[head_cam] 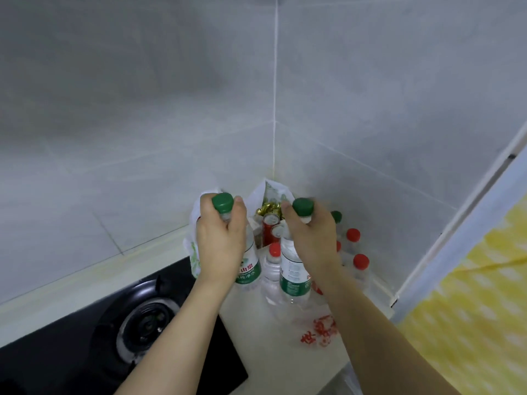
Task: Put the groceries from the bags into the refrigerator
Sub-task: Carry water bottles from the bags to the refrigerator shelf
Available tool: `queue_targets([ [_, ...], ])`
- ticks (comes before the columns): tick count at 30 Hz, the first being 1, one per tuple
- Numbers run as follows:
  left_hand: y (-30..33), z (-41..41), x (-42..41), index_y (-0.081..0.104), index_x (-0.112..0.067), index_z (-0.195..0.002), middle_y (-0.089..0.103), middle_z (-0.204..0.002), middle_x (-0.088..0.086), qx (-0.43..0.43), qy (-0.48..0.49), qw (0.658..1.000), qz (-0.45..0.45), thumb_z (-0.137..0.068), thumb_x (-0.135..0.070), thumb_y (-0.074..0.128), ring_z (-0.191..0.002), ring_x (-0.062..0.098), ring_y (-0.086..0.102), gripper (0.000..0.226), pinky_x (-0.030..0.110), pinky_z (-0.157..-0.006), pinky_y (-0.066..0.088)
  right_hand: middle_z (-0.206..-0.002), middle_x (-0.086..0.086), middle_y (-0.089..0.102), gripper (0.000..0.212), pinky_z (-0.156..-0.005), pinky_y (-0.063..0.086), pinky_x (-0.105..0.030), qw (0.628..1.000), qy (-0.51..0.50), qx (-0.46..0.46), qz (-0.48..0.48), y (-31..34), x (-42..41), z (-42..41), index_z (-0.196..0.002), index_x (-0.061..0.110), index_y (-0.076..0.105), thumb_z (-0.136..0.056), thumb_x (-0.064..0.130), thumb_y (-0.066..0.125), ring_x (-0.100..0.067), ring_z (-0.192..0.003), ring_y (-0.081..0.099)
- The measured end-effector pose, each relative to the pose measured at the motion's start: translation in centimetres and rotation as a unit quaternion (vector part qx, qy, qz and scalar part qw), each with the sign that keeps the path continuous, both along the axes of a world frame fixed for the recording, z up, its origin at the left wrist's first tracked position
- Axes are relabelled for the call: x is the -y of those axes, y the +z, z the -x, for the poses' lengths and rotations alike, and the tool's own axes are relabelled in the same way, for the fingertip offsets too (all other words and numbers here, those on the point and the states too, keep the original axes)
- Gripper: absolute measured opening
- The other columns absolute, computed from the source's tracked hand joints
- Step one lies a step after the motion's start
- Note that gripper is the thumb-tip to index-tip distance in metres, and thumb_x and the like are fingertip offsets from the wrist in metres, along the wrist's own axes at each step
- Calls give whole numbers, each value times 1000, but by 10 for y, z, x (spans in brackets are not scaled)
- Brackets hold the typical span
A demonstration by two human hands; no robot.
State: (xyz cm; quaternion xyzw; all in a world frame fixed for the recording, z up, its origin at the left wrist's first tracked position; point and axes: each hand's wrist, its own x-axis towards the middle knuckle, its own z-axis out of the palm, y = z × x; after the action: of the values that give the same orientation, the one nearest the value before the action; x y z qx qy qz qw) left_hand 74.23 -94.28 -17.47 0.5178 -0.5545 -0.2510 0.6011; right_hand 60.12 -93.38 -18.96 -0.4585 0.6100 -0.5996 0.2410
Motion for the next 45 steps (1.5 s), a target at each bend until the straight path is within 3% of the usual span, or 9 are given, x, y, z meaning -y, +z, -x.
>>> queue_targets([
  [5,14,-14,1,51,-18,-87,56,-60,-11,2,87,996,10,-92,-26,62,-53,6,51,14,22,-54,42,-72,-5,63,20,-67,47,-28,998,62,-10,11,10,16,-17,-76,11,61,-88,27,65,-17,-68,59],
  [8,22,-24,-5,53,-17,-87,60,-66,-6,7,138,990,3,-90,-26,62,-61,12,57,13,24,-58,44,-60,7,53,25,-54,37,-12,993,117,-29,6,15,23,-28,-65,20,52,-85,23,66,-5,-55,47],
  [11,27,-35,-14,54,-16,-87,63,-68,-1,12,182,983,-2,-86,-20,61,-65,15,59,9,25,-59,45,-55,13,52,28,-53,36,-10,983,183,-16,16,17,27,-41,-62,23,51,-84,17,66,1,-52,45],
  [16,29,-61,-40,52,-18,-84,63,-67,4,14,230,973,-7,-83,-19,60,-66,23,59,8,36,-62,49,-70,2,66,16,-69,50,-35,967,253,-12,26,21,26,-73,-71,15,62,-77,29,66,-17,-67,61],
  [22,31,-103,-77,51,-20,-84,65,-68,9,18,280,960,-13,-82,-23,58,-68,27,62,8,43,-65,51,-63,-3,61,21,-67,51,-36,950,313,-6,16,26,7,-125,-67,14,56,-82,24,68,-24,-64,59],
  [32,36,-166,-133,51,-20,-85,65,-66,6,57,382,922,-16,-83,-23,59,-65,26,60,8,40,-61,50,-71,-16,65,21,-67,52,-39,903,428,6,33,30,-23,-203,-73,4,59,-85,19,67,-34,-73,62],
  [37,39,-185,-156,51,-22,-84,65,-67,1,60,459,886,-27,-83,-25,58,-66,21,59,8,36,-60,47,-68,-11,65,20,-65,50,-33,872,489,0,28,29,-29,-239,-70,8,60,-84,21,67,-28,-70,62],
  [41,38,-196,-177,48,-24,-79,58,-64,-5,58,520,852,-25,-84,-21,59,-59,11,52,13,28,-55,40,-67,-11,64,19,-67,57,-41,832,554,15,1,21,-44,-264,-71,14,59,-81,28,67,-26,-67,67],
  [45,38,-202,-205,47,-24,-77,58,-63,-18,59,564,824,-19,-84,-16,60,-57,3,49,16,16,-51,36,-66,-8,63,22,-61,48,-30,807,590,1,18,19,-64,-284,-69,10,59,-83,24,69,-15,-59,57],
])
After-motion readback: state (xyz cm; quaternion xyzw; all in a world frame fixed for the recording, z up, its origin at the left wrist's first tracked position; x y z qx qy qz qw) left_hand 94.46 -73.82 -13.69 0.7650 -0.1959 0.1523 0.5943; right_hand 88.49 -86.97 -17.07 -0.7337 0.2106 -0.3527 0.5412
